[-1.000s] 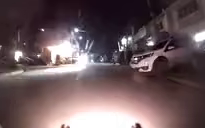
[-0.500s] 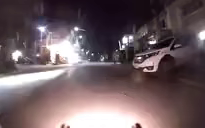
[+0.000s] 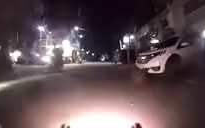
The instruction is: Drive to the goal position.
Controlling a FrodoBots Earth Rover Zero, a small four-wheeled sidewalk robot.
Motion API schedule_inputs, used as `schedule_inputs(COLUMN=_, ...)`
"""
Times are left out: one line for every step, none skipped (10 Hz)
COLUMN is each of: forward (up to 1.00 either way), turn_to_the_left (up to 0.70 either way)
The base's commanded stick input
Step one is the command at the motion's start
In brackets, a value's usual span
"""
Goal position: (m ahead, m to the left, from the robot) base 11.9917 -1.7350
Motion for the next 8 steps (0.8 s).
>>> schedule_inputs(forward=0.7, turn_to_the_left=0.0)
schedule_inputs(forward=0.7, turn_to_the_left=0.0)
schedule_inputs(forward=0.7, turn_to_the_left=0.0)
schedule_inputs(forward=0.7, turn_to_the_left=0.0)
schedule_inputs(forward=0.7, turn_to_the_left=0.0)
schedule_inputs(forward=0.7, turn_to_the_left=0.0)
schedule_inputs(forward=0.7, turn_to_the_left=0.0)
schedule_inputs(forward=0.7, turn_to_the_left=0.0)
